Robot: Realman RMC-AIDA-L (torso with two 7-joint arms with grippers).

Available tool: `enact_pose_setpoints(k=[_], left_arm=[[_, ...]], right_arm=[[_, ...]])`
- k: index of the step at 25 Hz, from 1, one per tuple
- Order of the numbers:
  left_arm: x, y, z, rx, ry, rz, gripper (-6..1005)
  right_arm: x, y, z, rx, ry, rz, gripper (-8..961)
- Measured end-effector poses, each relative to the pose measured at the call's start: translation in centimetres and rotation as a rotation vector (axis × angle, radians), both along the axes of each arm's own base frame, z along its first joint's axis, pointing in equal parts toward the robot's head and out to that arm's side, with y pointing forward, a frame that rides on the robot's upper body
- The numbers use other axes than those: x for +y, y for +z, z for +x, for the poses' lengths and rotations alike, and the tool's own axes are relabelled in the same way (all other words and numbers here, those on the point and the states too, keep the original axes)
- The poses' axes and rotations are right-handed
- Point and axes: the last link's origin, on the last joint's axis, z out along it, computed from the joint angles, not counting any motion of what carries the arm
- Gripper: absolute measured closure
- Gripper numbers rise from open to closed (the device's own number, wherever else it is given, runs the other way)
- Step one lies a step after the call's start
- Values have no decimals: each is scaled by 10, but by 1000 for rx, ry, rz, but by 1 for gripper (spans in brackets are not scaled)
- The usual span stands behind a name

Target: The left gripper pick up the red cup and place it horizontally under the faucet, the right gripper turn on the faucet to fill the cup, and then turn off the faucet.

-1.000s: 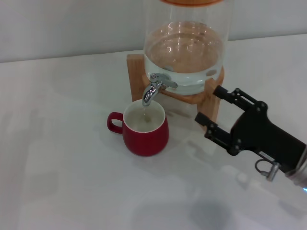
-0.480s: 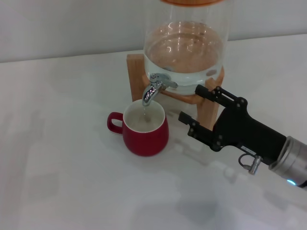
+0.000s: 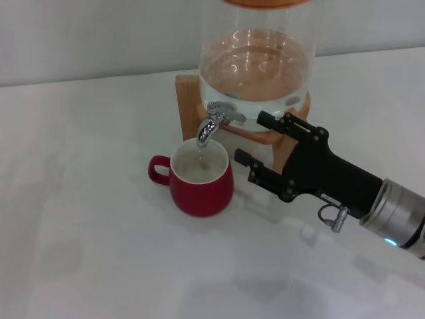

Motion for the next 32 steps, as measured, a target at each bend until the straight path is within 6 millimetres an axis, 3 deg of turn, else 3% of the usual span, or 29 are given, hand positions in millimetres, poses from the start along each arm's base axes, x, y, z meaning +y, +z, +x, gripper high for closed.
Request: enact_pose_setpoints(k=[32], left_arm=[[0, -2, 1, 2, -7, -10, 320]], right_arm=[[14, -6, -10, -25, 8, -8, 274]])
